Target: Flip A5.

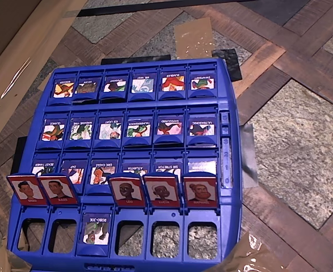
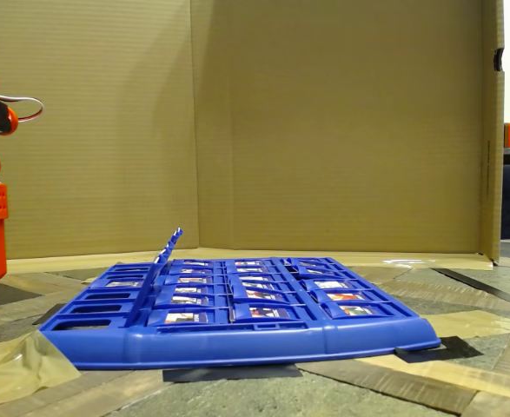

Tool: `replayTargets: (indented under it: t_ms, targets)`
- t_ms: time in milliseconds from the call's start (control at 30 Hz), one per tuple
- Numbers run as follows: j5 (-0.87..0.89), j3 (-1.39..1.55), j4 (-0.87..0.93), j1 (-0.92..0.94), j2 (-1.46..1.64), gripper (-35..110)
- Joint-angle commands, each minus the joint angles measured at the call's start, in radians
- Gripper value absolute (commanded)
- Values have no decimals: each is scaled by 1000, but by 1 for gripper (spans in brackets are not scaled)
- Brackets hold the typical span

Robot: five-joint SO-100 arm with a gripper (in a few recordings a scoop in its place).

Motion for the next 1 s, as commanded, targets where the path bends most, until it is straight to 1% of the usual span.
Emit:
replayTargets:
  t_ms: [0, 733, 833, 967]
  targets:
    - [3, 2, -3, 5, 3, 0]
    - [3, 3, -3, 5, 6, 0]
    - [-64, 3, -3, 5, 6, 0]
    - [-75, 2, 14, 5, 5, 0]
